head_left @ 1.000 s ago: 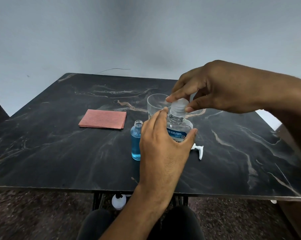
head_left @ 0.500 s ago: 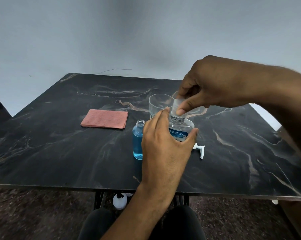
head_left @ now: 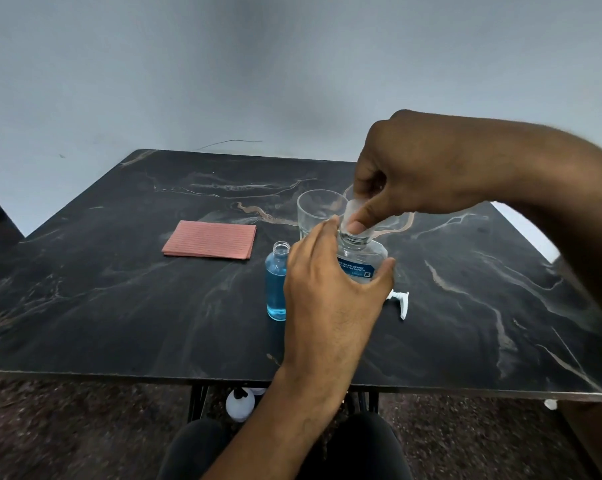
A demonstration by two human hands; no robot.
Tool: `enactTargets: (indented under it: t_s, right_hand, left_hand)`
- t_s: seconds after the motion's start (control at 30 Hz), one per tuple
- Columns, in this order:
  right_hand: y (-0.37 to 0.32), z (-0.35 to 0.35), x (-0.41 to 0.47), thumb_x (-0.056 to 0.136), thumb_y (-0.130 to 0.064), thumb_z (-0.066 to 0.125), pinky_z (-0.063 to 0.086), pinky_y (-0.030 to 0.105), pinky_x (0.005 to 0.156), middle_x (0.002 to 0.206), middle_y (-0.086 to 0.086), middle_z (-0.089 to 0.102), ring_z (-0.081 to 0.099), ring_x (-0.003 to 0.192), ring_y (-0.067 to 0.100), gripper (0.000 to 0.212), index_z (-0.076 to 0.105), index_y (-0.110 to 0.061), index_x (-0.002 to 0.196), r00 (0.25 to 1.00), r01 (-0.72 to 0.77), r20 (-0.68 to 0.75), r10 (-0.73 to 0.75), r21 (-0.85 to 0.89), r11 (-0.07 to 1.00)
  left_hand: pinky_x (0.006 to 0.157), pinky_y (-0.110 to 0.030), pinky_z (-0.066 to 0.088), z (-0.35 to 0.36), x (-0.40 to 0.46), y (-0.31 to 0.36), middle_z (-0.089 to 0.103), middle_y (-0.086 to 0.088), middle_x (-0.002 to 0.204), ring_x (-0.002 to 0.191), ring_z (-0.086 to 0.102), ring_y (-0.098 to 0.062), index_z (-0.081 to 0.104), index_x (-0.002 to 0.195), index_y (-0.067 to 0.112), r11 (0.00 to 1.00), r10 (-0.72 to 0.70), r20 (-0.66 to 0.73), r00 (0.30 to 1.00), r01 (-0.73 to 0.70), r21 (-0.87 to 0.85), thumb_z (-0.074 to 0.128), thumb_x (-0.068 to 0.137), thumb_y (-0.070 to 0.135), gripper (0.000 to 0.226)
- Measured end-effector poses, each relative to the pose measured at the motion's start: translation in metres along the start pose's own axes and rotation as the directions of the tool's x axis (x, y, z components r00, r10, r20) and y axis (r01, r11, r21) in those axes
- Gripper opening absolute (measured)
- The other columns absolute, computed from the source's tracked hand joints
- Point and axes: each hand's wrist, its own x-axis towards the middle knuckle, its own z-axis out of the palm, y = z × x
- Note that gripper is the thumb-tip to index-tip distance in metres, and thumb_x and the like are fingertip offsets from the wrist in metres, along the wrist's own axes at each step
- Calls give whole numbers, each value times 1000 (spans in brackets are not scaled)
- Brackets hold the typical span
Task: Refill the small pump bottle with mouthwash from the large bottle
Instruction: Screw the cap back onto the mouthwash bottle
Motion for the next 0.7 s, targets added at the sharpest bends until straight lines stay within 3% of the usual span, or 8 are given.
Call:
enactTargets:
  t_s: [0.13,0.3,0.43,0.53,0.6,0.7]
  right_hand:
    - [5,-3,-3,72,-46,81,55,27,65,81,-14,73,67,69,-1,27,76,-37,97,996,61,56,-66,96,994]
    - [9,-7,-4,72,-28,85,57,37,80,99,-14,71,65,82,-1,38,74,-43,106,994,79,65,-93,183,980]
    - [9,-9,-4,71,-23,85,57,37,79,100,-21,70,66,83,-2,40,75,-43,104,990,103,74,-118,187,977]
    - [8,-5,-5,70,-21,87,52,27,70,99,-24,70,64,82,-4,40,76,-43,102,991,115,49,-127,199,973]
    - [8,-5,-5,68,-23,88,45,20,65,93,-23,71,63,78,-7,41,77,-44,101,992,112,28,-119,195,974]
    - [6,-4,-4,64,-26,90,45,20,64,79,-27,68,62,73,-9,41,78,-43,99,994,103,13,-106,167,981]
  left_hand:
    - [111,-31,41,0,-1,0,60,9,135,132,46,-7,56,140,21,1000,-5,6,1000,5,2,77,81,51,70]
    - [109,-32,44,1,0,-1,62,6,131,129,50,-10,58,137,20,1000,-11,12,1000,11,-6,77,81,50,67]
    - [107,-31,45,1,0,-1,64,7,127,125,52,-10,60,134,18,1000,-8,-3,1000,8,-19,80,80,46,64]
    - [107,-31,45,1,1,-1,63,8,128,126,51,-8,59,136,20,1000,-7,3,1000,7,-13,79,80,48,65]
    - [108,-31,45,1,1,-1,62,9,129,128,50,-8,58,137,21,1000,-8,16,1000,9,-15,79,80,50,67]
    - [109,-31,44,0,1,-2,61,9,132,130,49,-7,57,139,22,1000,-11,21,1000,11,-2,79,80,52,70]
